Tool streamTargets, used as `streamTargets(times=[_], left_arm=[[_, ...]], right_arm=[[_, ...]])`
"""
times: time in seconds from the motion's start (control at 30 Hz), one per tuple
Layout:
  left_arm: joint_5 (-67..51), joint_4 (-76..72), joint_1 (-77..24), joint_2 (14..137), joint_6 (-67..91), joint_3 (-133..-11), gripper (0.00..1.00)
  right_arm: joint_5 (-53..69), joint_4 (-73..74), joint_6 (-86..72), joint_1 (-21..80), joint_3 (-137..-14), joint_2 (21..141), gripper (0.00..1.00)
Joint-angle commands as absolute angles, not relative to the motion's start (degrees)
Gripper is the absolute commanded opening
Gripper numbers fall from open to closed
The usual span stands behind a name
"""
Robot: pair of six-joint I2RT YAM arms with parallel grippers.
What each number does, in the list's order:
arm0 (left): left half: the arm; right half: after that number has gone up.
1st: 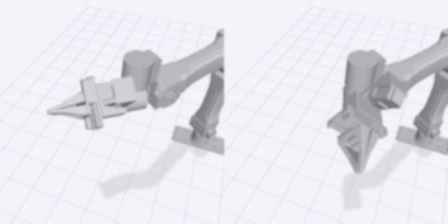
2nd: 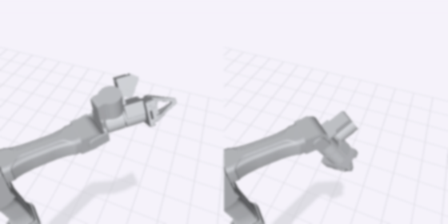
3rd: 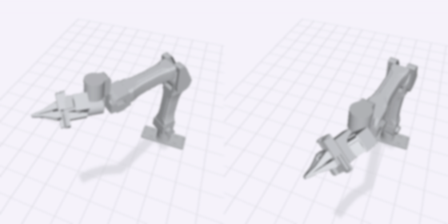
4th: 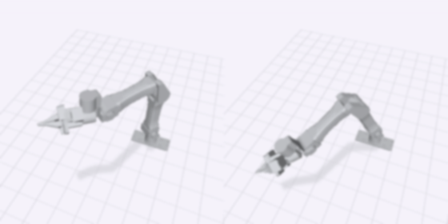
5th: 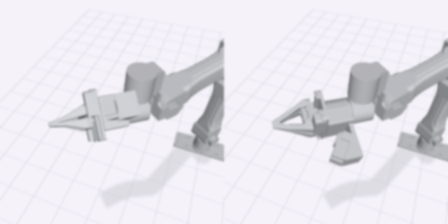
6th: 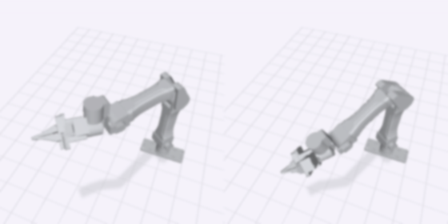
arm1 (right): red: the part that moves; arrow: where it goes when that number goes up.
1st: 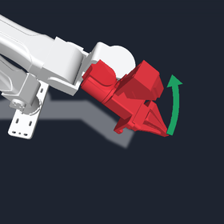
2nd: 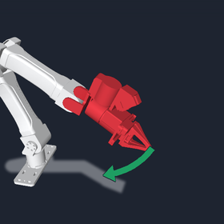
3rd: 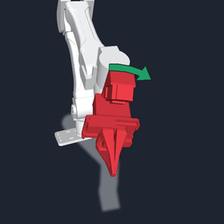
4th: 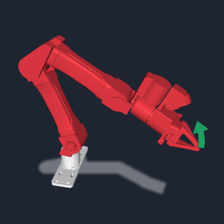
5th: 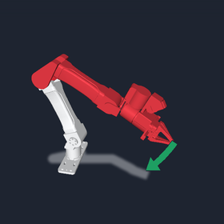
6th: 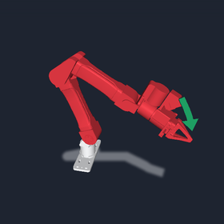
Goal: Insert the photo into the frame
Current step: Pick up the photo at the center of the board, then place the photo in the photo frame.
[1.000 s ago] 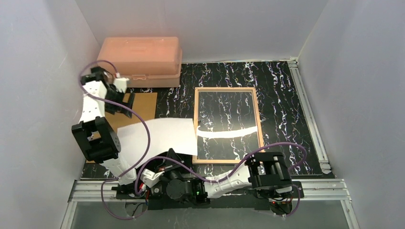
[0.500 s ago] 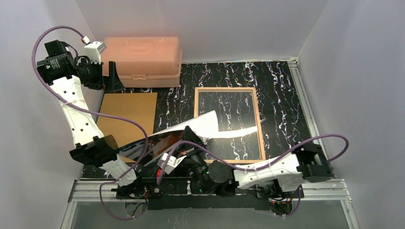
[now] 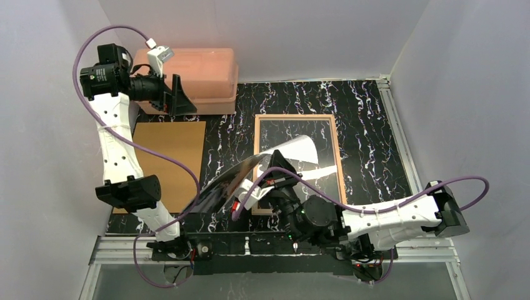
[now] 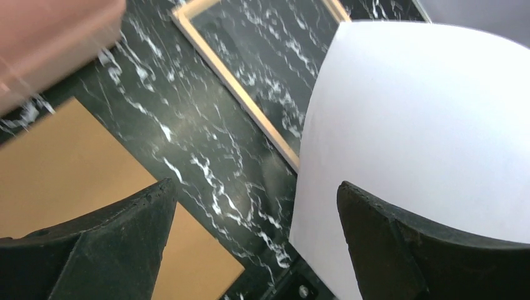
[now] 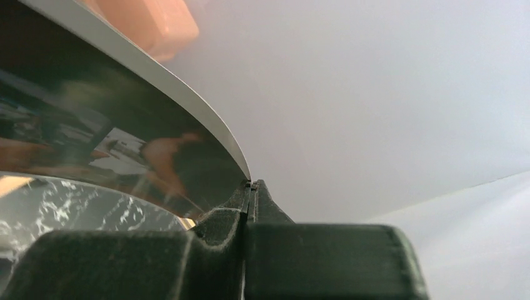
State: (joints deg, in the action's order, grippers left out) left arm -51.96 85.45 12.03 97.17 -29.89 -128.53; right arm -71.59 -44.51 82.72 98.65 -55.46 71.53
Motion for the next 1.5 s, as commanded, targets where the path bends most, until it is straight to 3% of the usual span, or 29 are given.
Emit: streamTargets(times=[0.0, 0.1, 0.3, 0.77, 0.93, 1.13, 1.3, 1.47], left_arm=[[-56.5, 91.83, 11.88, 96.93, -28.21, -137.8, 0.98], [-54.52, 86.94, 11.74, 95.37, -24.16, -140.83, 0.99], [-49.19, 77.48, 11.54, 88.68, -19.41, -129.9, 0.98], [-47.53, 77.06, 11.41, 84.55, -21.37, -120.25, 0.98], [-45.88, 77.17, 11.38, 85.11, -20.43, -120.07, 0.98], [-43.93, 77.26, 11.47, 84.51, -20.7, -118.95, 0.98], [-43.27, 78.0, 11.41, 84.36, -21.93, -118.25, 0.98], [-43.99, 78.31, 11.4, 84.61, -21.81, -117.5, 0.98]], right_arm=[[-74.46, -28.63, 74.4, 93.89, -58.6, 69.62, 0.01], [-73.26, -20.65, 68.51, 88.92, -60.87, 69.3, 0.01], [-74.95, -17.77, 68.02, 80.57, -64.99, 71.48, 0.01], [-86.54, -30.52, 87.23, 69.34, -72.14, 76.16, 0.01], [-90.54, -28.43, 88.4, 68.86, -74.22, 77.94, 0.01], [-94.86, -13.87, 76.4, 69.59, -73.28, 81.99, 0.01], [-98.19, 5.43, 62.06, 75.52, -73.3, 85.79, 0.01], [-100.7, 6.21, 58.66, 82.29, -71.37, 87.41, 0.09]])
